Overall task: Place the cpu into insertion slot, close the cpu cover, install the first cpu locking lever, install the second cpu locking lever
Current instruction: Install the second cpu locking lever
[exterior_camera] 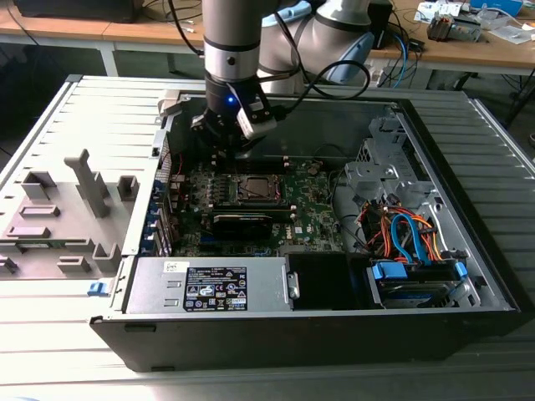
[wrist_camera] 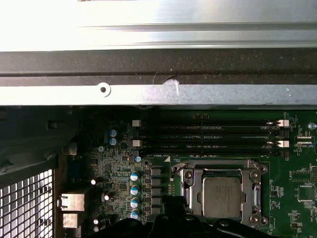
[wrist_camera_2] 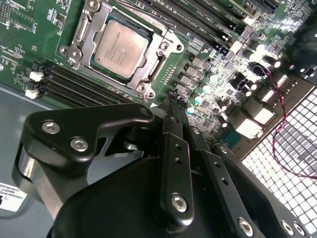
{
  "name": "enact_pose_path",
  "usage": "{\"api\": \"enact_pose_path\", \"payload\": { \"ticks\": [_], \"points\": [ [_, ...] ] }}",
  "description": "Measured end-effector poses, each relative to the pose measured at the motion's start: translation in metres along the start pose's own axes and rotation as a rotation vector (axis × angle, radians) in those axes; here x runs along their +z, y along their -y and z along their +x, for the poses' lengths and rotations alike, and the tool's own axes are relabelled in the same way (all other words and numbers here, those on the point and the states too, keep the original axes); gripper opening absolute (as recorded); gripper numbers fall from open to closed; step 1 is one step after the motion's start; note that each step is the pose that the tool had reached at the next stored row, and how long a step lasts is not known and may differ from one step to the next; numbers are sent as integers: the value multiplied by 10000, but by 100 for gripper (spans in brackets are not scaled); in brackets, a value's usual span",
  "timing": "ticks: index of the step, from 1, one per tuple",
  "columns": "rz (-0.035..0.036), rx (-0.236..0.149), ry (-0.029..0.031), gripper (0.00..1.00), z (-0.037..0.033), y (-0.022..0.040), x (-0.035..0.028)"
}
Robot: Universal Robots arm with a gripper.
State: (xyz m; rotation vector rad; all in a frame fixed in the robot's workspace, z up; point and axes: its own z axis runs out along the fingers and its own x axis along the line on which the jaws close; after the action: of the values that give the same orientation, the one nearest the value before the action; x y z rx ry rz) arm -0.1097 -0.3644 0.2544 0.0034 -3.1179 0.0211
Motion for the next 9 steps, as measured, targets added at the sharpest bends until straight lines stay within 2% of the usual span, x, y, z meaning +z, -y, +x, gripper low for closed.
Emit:
{"api": "enact_pose_path", "payload": {
  "ticks": [9],
  "points": [
    [0, -1, 0, 11, 31, 0, 1]
  ]
}}
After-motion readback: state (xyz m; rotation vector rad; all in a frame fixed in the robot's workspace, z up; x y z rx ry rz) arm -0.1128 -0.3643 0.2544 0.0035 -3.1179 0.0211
